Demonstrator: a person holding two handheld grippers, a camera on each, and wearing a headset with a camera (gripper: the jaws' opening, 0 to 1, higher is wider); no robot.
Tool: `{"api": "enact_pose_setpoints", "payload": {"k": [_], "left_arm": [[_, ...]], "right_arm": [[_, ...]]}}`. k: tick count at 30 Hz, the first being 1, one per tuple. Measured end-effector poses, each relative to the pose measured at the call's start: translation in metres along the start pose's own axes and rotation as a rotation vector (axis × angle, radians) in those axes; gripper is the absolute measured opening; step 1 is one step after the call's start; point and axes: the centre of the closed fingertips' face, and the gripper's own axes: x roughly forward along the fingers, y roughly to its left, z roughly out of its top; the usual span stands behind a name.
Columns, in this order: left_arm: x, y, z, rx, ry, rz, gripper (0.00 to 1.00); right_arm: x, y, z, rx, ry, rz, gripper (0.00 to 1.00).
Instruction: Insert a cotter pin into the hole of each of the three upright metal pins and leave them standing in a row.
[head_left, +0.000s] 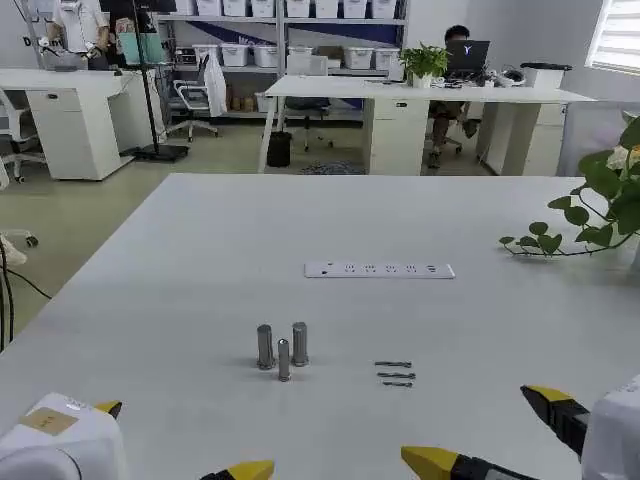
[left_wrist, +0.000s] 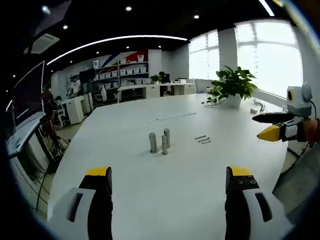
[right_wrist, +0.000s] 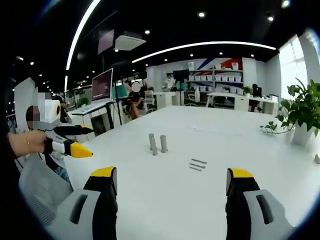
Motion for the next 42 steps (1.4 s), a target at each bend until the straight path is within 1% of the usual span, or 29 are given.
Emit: {"api": "enact_pose_setpoints", "payload": {"k": [4,10,15,19,22,25,31,36,42], "left_arm": [[0.0018,-0.0014,0.0009,-0.007,-0.005,-0.003,0.87],[0.0032,-0.0050,0.0015,-0.001,-0.009,-0.014,0.85],[0.0033,-0.0071,0.0018,0.004,-0.014,-0.017,0.85],[0.0031,-0.0077,0.0013,0.009,-0.010,-0.018,0.84],[0.0027,-0.0081,0.0010,0.009,-0.010,-0.023,0.84],[0.0021,-0.0080,-0.0006,0.018,0.000,-0.023,0.84],[0.0002,-0.0072,-0.0002,0.023,-0.002,-0.023,0.84],[-0.0005,-0.0069,-0.0021,0.031,0.007,-0.023,0.83],[-0.0010,-0.0063,-0.0026,0.032,0.008,-0.021,0.83]], "right_arm": [[-0.0003,-0.0009,-0.0007,0.003,-0.009,-0.003,0.82],[-0.0042,-0.0005,-0.0002,0.001,-0.024,-0.013,0.80],[-0.0069,0.0005,-0.0026,-0.003,-0.022,-0.015,0.79],[-0.0078,0.0007,-0.0029,-0.006,-0.021,-0.017,0.79],[-0.0078,0.0018,-0.0031,-0.007,-0.019,-0.014,0.79],[-0.0076,0.0031,-0.0035,-0.012,-0.016,-0.010,0.80],[-0.0069,0.0056,-0.0056,-0.017,-0.006,-0.001,0.82],[-0.0059,0.0048,-0.0066,-0.013,0.000,-0.005,0.85],[-0.0052,0.0048,-0.0067,-0.007,0.001,-0.001,0.85]]}}
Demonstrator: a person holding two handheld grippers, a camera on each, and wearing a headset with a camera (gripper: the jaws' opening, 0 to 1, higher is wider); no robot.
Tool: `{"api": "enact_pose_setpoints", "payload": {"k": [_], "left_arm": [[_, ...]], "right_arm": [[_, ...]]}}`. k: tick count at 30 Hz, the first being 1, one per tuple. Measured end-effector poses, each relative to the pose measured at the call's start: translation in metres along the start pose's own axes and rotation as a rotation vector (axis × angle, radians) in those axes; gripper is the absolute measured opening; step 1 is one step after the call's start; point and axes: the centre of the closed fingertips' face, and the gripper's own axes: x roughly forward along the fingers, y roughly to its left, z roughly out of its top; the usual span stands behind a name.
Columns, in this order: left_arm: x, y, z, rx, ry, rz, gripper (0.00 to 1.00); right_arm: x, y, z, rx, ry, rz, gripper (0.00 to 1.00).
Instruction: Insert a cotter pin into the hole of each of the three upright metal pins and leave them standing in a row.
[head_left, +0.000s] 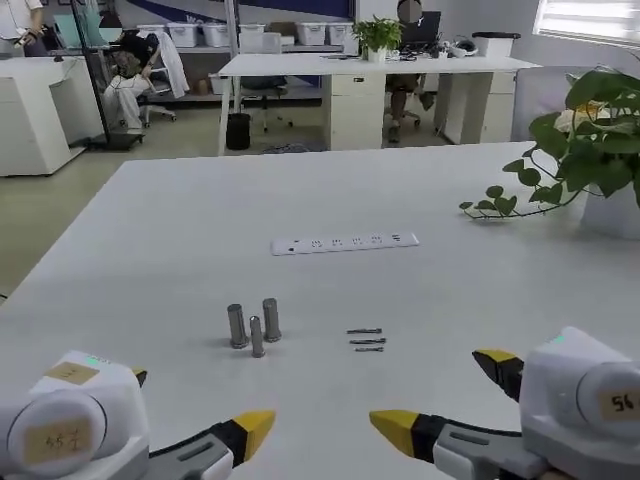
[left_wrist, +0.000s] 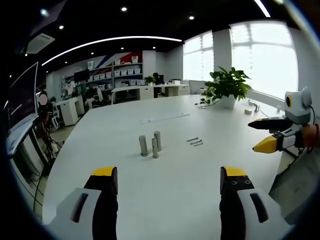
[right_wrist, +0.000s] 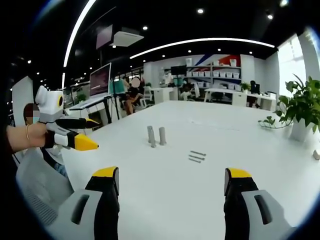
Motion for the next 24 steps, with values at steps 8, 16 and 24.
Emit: {"api": "enact_pose_setpoints", "payload": {"k": [8,16,24], "left_arm": [[-0.0001,-0.0002,-0.0016,0.001,0.004,0.000,0.82],[-0.0007,0.0003,-0.0039,0.002,0.011,0.002,0.81],[-0.0013,0.0036,-0.0043,0.004,0.013,0.009,0.80]], "right_arm": [[0.0010,0.0004,-0.0004,0.003,0.005,0.009,0.84],[0.0010,0.0019,0.0001,-0.001,0.003,0.015,0.84],[0.0022,0.0023,0.0031,0.014,-0.008,0.019,0.83]]}}
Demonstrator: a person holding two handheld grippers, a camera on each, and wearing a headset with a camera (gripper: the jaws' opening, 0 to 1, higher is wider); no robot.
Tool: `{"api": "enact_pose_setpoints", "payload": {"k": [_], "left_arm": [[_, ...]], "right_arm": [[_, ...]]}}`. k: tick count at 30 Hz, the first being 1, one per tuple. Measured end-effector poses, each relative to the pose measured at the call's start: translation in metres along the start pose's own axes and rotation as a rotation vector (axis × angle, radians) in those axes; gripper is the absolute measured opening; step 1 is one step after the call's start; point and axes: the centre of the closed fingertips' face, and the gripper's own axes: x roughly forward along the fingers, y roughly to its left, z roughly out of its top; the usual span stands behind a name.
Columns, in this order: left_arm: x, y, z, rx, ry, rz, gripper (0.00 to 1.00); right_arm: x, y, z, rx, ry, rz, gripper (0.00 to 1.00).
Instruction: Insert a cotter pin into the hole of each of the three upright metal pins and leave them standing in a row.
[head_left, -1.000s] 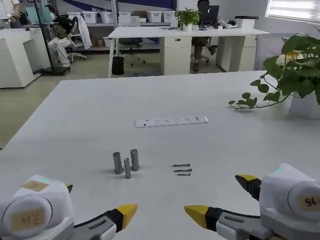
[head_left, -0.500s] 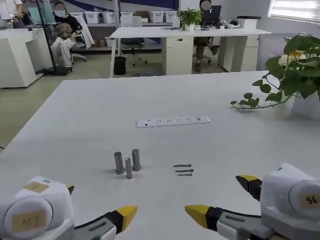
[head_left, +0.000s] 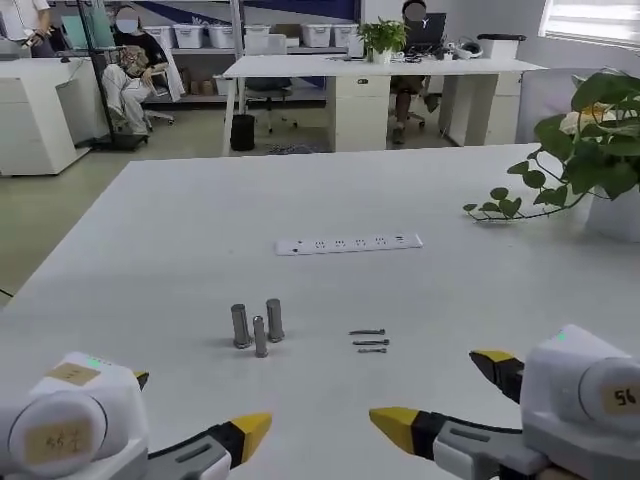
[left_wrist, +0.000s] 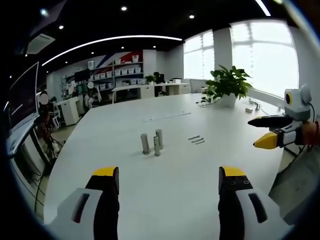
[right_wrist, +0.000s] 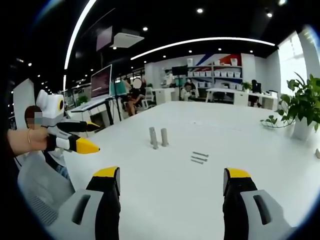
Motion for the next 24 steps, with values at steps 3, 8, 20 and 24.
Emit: {"api": "enact_pose_setpoints", "payload": {"k": [3,8,20,24], "left_arm": [[0.000,0.002,-0.001,0.005,0.002,0.004,0.80],[0.001,0.003,-0.001,0.005,0.001,0.001,0.79],[0.023,0.006,0.003,0.048,-0.002,-0.029,0.66],[0.037,0.011,0.005,0.069,0.006,-0.042,0.60]], "right_arm": [[0.000,-0.001,-0.001,-0.001,0.003,-0.002,0.82],[0.000,-0.003,-0.002,0.004,0.007,-0.007,0.81],[0.003,0.000,-0.001,-0.012,0.013,0.018,0.74],[0.005,0.001,0.000,-0.013,0.009,0.028,0.71]]}}
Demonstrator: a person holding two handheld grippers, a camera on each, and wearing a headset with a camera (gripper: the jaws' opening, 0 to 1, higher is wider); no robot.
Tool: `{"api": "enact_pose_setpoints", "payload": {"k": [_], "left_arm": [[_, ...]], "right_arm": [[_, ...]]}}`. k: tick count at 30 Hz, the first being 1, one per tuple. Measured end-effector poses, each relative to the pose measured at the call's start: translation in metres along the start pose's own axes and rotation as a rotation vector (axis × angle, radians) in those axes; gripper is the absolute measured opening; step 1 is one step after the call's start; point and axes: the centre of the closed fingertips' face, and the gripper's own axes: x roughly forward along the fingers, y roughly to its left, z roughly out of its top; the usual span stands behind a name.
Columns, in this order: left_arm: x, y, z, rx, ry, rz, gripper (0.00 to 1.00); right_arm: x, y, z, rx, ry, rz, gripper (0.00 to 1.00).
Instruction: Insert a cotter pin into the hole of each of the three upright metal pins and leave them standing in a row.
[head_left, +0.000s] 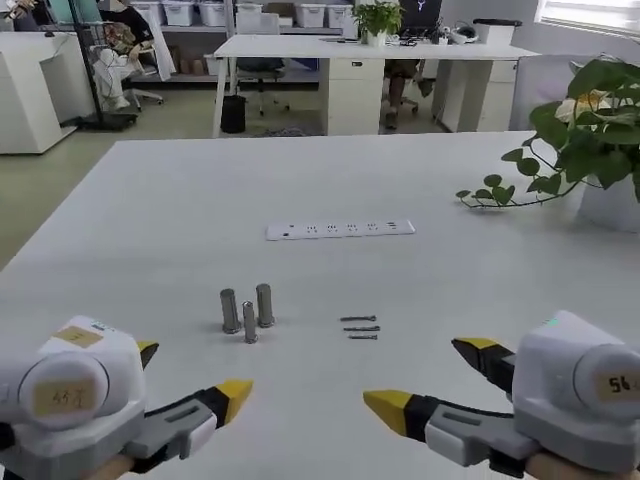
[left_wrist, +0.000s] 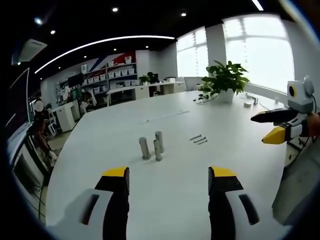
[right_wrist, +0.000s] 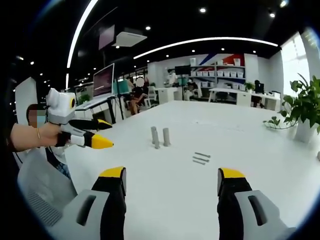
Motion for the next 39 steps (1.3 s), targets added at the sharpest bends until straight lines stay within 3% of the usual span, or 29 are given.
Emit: {"api": "enact_pose_setpoints", "payload": {"k": [5,19,26,39], "left_arm": [[0.019,0.004,0.002,0.002,-0.007,-0.026,0.53],[0.073,0.014,-0.010,0.041,0.035,-0.076,0.40],[0.104,0.017,-0.011,0.047,0.030,-0.103,0.34],[0.139,0.025,-0.012,0.079,0.016,-0.137,0.23]], "right_arm": [[0.003,0.001,-0.001,-0.002,0.006,0.012,0.69],[0.021,0.001,-0.006,0.006,0.019,0.044,0.59],[0.031,-0.001,-0.007,0.011,0.028,0.050,0.56],[0.042,-0.004,-0.016,0.034,0.046,0.047,0.53]]}}
